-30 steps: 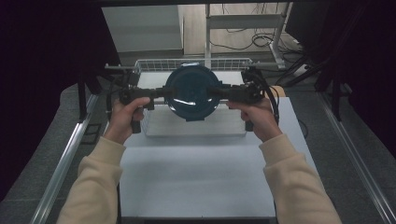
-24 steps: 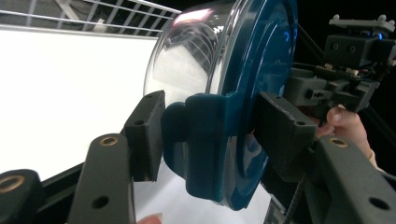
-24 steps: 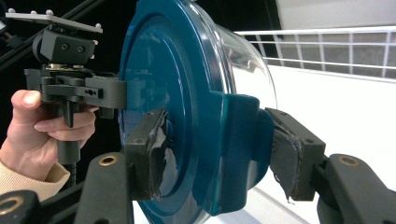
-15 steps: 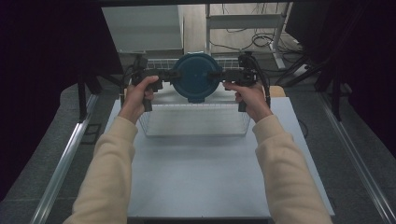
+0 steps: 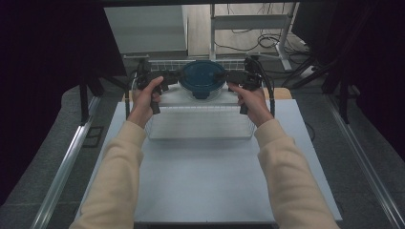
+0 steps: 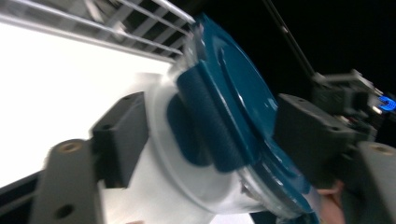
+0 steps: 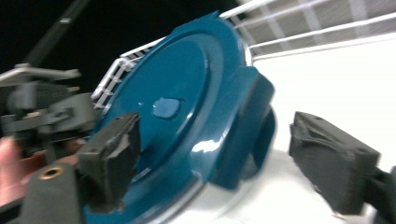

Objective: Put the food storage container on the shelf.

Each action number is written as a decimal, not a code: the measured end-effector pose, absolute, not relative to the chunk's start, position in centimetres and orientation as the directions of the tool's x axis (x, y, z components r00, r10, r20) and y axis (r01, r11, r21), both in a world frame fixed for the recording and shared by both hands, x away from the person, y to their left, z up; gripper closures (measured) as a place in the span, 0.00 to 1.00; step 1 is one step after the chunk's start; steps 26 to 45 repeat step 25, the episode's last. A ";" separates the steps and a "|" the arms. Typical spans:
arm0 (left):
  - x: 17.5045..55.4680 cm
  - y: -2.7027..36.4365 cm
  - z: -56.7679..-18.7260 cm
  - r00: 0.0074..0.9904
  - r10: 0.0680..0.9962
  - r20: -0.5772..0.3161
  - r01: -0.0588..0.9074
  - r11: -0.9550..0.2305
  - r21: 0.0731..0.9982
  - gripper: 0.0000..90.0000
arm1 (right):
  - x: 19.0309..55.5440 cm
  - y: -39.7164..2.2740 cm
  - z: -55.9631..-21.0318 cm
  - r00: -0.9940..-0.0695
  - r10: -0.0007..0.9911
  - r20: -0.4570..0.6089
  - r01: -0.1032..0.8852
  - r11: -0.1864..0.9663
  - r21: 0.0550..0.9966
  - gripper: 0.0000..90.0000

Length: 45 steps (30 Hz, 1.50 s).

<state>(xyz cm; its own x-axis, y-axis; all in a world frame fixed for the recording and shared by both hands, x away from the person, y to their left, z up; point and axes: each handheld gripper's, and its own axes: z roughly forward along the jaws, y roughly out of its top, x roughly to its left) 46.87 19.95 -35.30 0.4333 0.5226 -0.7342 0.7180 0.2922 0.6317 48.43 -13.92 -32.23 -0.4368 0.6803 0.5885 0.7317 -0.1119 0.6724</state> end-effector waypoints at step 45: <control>25.3 21.5 -45.2 0.551 0.742 -0.383 0.615 -0.051 0.787 0.20 | 27.5 -22.4 -43.5 -0.660 0.734 0.161 0.469 0.235 0.851 0.17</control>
